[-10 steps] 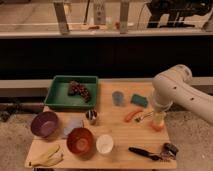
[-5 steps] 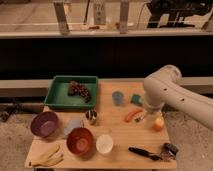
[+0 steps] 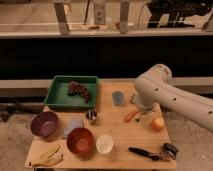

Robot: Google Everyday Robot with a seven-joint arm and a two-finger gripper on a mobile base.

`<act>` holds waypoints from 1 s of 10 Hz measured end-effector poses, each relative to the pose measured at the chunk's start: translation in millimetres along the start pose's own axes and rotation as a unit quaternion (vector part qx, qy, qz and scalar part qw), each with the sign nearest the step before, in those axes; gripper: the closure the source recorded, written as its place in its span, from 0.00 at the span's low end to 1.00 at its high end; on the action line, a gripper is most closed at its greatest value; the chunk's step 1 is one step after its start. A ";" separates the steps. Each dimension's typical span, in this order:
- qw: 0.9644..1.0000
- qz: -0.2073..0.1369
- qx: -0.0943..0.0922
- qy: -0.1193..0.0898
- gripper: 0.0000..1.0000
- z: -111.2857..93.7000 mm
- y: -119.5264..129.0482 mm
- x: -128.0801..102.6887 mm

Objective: Place banana in tray

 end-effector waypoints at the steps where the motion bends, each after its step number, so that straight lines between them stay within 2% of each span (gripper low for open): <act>1: 1.000 -0.009 0.000 -0.003 0.20 0.2 -4.4 -15.5; 3: 1.000 -0.030 0.000 -0.004 0.20 -4.7 -5.0 -42.6; 7: 0.998 -0.057 0.000 -0.008 0.20 -11.4 -7.7 -53.2; 10: 0.996 -0.089 0.003 -0.012 0.20 -17.2 -15.4 -93.3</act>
